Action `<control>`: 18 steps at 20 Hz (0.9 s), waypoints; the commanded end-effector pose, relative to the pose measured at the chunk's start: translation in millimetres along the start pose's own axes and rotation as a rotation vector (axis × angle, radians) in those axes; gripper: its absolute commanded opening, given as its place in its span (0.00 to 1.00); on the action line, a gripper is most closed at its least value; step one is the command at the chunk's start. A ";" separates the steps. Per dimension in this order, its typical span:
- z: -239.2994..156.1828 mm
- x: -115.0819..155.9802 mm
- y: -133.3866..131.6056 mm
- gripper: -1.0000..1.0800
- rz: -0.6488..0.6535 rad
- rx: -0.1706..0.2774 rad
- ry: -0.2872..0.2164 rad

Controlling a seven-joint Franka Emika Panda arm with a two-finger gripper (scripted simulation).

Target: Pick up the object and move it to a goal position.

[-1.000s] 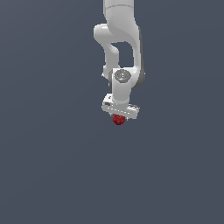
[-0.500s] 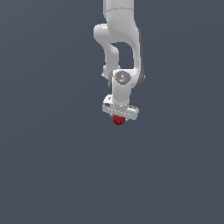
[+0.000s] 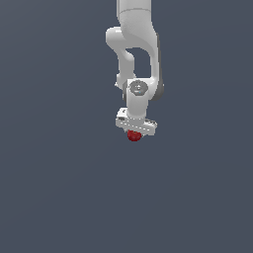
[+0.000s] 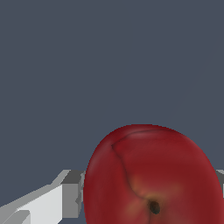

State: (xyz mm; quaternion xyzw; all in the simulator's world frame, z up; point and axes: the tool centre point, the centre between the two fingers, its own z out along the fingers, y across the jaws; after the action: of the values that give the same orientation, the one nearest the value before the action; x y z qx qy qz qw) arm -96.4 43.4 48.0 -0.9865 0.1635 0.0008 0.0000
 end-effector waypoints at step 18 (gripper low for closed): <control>-51.7 86.3 -32.7 0.00 0.000 0.001 0.002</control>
State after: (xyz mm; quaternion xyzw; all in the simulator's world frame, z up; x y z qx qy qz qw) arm -14.8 46.2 92.9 -0.9865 0.1636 0.0007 -0.0001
